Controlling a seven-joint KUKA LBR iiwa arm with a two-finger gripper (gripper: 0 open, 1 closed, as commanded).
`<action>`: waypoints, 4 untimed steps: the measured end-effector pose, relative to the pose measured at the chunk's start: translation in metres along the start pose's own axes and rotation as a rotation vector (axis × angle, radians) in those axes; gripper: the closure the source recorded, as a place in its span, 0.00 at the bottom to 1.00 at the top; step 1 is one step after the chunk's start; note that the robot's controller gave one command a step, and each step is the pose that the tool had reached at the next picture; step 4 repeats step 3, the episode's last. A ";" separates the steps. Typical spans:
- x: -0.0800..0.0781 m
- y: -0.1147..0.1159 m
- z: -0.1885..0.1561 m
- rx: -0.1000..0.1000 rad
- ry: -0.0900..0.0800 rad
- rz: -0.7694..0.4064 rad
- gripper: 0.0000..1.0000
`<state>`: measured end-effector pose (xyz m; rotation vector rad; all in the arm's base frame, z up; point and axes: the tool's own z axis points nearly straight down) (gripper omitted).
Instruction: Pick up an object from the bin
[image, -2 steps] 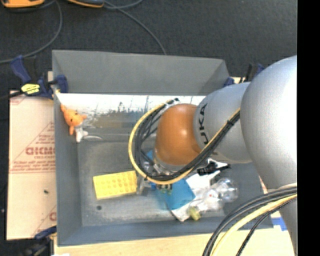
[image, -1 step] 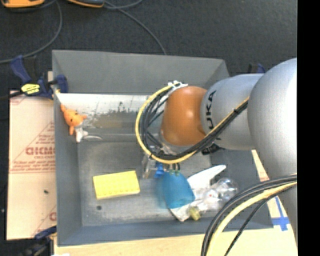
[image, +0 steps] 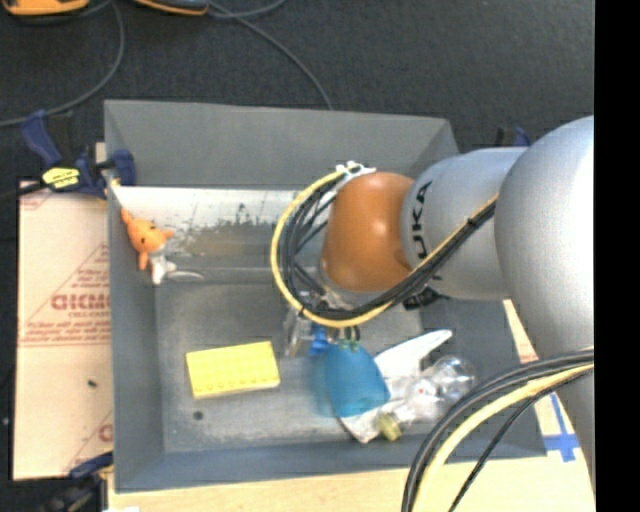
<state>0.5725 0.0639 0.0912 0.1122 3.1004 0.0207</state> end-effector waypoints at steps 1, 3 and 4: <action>-0.004 -0.004 0.001 -0.007 -0.018 0.021 1.00; -0.004 -0.004 0.001 -0.008 -0.020 0.028 1.00; -0.004 -0.004 0.001 -0.008 -0.020 0.028 1.00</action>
Offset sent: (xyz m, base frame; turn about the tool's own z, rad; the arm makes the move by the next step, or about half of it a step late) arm -0.0069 -0.0225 -0.0212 0.0328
